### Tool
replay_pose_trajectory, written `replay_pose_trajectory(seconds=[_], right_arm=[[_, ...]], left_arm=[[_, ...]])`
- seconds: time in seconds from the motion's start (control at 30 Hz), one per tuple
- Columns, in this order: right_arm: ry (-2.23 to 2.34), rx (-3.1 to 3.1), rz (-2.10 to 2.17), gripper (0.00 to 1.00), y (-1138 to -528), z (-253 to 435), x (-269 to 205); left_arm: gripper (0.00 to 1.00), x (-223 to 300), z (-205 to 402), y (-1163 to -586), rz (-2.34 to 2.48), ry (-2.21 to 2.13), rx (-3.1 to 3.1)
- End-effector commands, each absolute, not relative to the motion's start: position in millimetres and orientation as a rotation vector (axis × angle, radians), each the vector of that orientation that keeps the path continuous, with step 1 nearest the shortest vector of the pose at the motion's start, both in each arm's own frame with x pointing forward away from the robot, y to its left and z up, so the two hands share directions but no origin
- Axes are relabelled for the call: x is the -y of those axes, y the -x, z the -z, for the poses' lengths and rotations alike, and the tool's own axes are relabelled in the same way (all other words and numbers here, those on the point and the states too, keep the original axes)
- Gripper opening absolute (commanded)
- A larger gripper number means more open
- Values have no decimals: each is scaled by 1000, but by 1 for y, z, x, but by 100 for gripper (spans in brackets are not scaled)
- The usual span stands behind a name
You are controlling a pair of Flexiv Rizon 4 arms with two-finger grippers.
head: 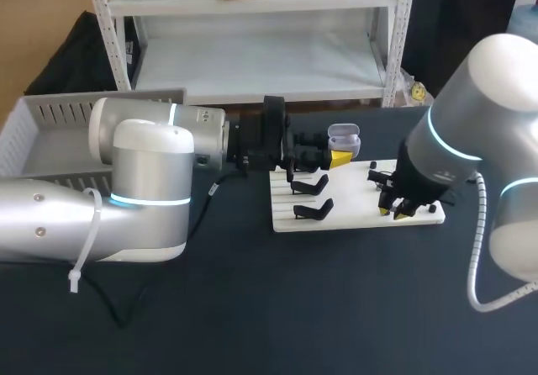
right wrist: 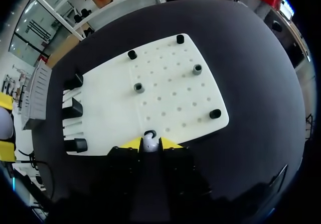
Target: Pick up each earbud case from the left stands, insert the matching earbuds, close the lid, and place the case in the box.
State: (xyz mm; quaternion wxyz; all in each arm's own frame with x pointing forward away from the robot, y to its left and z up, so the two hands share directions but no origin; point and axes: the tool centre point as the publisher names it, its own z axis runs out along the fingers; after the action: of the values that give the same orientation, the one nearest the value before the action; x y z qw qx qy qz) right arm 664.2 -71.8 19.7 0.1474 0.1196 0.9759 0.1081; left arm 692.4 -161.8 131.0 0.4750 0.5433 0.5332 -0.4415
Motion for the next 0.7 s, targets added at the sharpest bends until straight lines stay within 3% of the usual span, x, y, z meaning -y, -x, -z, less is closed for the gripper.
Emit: replay_pose_trajectory(seconds=[0.03, 0.7], right_arm=[[-347, -2812, -305, 0, -665, -19, 71], [-331, -2777, -252, 0, -653, -57, 82]], left_arm=[[0, 162, -131, -693, 1079, -1329, -1305], [0, 162, -131, -693, 1079, -1329, -1305]])
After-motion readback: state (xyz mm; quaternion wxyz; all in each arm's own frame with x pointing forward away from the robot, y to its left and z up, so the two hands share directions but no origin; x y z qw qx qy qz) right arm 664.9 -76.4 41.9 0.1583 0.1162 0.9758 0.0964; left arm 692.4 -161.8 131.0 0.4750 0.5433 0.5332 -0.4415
